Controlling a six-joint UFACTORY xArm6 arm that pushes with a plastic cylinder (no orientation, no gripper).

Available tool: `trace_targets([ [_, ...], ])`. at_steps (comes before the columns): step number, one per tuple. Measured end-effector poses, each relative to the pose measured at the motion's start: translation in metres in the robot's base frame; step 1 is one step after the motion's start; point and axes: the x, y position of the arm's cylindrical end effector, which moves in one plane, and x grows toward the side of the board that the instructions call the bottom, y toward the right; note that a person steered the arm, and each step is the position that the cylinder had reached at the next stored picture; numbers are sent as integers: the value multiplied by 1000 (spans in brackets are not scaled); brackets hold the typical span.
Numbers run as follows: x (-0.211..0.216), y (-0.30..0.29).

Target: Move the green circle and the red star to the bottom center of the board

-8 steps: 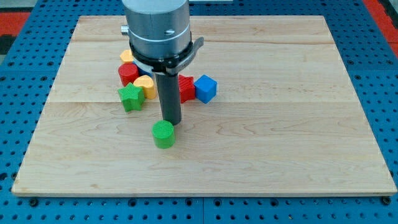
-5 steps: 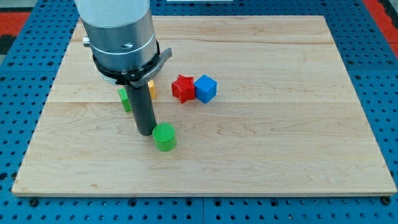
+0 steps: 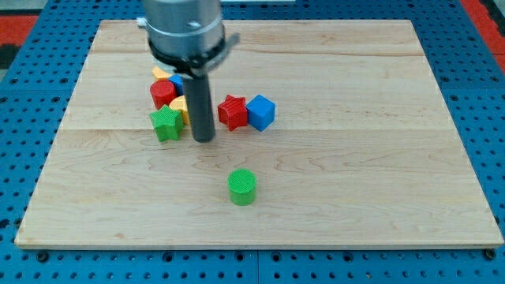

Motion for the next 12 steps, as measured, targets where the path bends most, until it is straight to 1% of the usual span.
trace_targets([
  [2, 63, 8],
  [3, 85, 52],
  [4, 11, 39],
  [5, -34, 12],
  [6, -59, 9],
  [7, -79, 59],
  [8, -31, 77],
  [9, 7, 68],
  [10, -28, 73],
  [11, -4, 48],
  [12, 39, 51],
])
